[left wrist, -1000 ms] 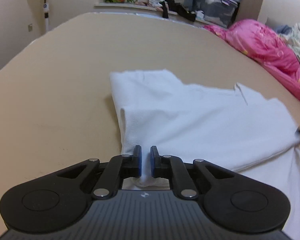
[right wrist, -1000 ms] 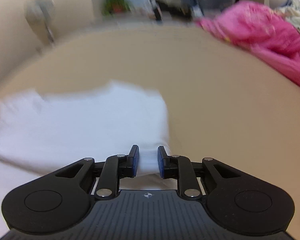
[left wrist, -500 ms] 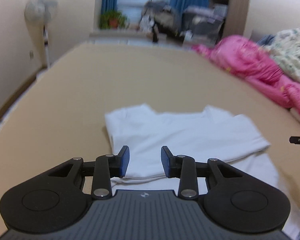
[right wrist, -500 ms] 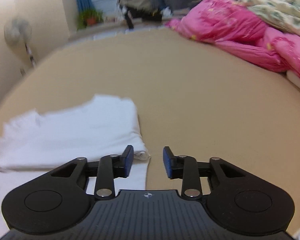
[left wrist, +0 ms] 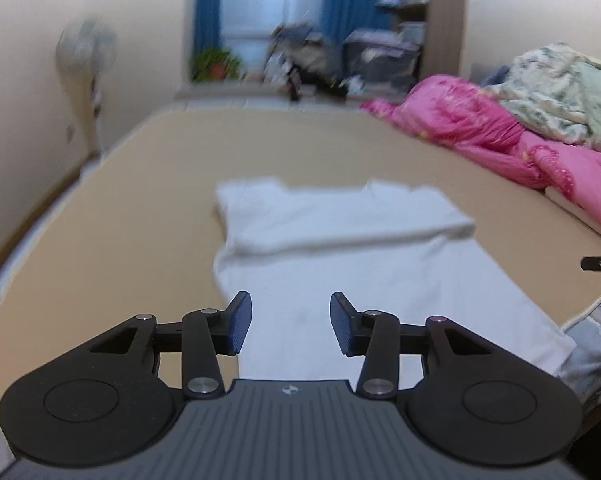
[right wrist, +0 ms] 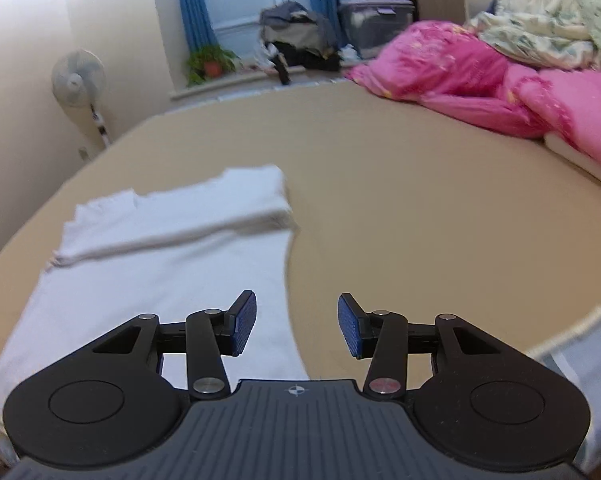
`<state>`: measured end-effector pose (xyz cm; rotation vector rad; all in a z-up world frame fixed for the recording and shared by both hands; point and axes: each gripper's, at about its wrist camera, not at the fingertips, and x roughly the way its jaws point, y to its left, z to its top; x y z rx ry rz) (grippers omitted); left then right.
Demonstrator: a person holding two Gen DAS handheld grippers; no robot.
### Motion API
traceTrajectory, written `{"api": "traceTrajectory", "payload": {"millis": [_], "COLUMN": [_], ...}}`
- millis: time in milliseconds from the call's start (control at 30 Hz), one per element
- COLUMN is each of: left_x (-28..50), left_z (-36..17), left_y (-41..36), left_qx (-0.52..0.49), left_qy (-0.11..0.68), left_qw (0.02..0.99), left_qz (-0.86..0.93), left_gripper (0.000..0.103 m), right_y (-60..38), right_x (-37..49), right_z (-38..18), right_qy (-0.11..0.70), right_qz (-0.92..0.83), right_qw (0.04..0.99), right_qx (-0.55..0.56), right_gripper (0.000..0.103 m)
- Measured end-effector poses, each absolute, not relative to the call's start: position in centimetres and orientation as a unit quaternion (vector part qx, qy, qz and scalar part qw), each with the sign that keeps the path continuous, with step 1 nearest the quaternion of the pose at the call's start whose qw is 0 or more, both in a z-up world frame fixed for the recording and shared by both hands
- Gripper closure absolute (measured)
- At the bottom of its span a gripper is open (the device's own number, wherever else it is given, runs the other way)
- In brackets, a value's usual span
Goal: Fold small clothes
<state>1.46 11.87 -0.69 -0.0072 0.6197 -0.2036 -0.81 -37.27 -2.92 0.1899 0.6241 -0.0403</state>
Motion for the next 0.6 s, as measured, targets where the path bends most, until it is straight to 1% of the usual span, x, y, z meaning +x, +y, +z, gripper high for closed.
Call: {"api": "traceTrajectory", "payload": {"millis": [67,100,233,433,500,567,600], "left_x": [1.9,2.0,3.0,4.0,4.1,4.0,3.9], "left_z": [-1.9,-2.5,-4.2,-7.1,-7.7,-8.3,-8.6], "left_y": [12.5,12.6,13.6,14.7,15.1,15.5,15.8], "left_qx": [-0.031,-0.044,-0.074,-0.051,-0.061,-0.075,-0.081], "left_qy": [0.344,0.364,0.410,0.476,0.491,0.507,0.517], "left_qw": [0.934,0.927,0.907,0.878,0.869,0.858,0.852], "left_qz": [-0.088,-0.082,-0.060,-0.022,-0.021,-0.024,-0.025], "left_gripper": [0.081,0.084,0.085,0.084,0.081,0.072,0.071], "right_y": [-37.4,-37.6,-37.0,-36.8,-37.4,-37.9,-38.1], "right_x": [-1.2,-1.2,-0.4,0.6,0.8,1.0,1.0], "right_z": [-3.6,-3.9,-5.0,-7.0,-7.6,-8.3,-8.7], "right_qy": [0.319,0.327,0.353,0.396,0.410,0.426,0.434], "right_qz": [-0.029,-0.035,-0.047,-0.040,-0.051,-0.053,-0.051], "right_qw": [0.942,0.938,0.926,0.905,0.897,0.886,0.881], "right_qx": [0.103,0.110,0.124,0.149,0.159,0.173,0.180], "right_gripper": [0.056,0.056,0.056,0.056,0.056,0.056,0.056]}}
